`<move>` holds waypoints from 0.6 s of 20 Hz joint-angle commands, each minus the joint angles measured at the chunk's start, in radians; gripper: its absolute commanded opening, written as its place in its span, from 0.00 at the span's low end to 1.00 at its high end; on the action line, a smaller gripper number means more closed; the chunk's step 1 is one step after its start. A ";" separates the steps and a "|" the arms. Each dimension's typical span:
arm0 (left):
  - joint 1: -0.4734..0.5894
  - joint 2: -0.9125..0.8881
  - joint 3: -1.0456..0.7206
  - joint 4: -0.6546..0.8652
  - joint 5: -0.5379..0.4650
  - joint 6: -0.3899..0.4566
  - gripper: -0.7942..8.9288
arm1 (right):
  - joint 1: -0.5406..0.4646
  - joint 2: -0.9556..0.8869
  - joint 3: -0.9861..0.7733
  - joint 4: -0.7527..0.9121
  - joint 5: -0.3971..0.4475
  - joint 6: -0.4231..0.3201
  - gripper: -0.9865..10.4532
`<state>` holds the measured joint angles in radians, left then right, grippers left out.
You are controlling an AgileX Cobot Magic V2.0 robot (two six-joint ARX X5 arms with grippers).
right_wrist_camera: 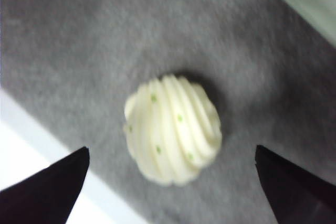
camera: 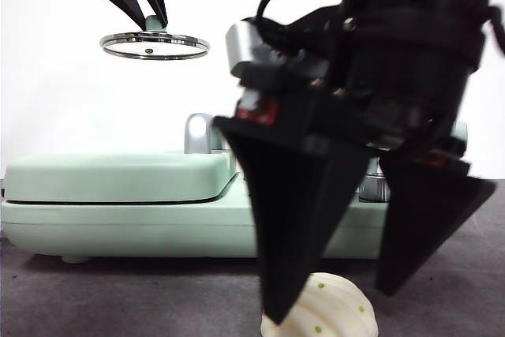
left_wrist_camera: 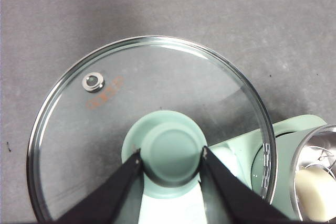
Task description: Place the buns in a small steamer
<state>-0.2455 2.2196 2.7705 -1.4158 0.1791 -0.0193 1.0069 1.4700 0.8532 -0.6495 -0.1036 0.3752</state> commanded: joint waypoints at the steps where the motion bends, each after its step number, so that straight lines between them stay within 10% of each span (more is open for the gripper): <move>1: -0.004 -0.010 0.042 -0.031 0.005 -0.008 0.14 | 0.011 0.042 0.004 0.045 0.008 0.002 0.51; 12: -0.004 -0.009 0.042 -0.028 0.005 -0.008 0.14 | 0.011 0.071 0.006 0.048 0.008 0.003 0.26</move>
<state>-0.2455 2.2196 2.7705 -1.4158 0.1791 -0.0193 1.0069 1.5200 0.8532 -0.6079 -0.1009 0.3748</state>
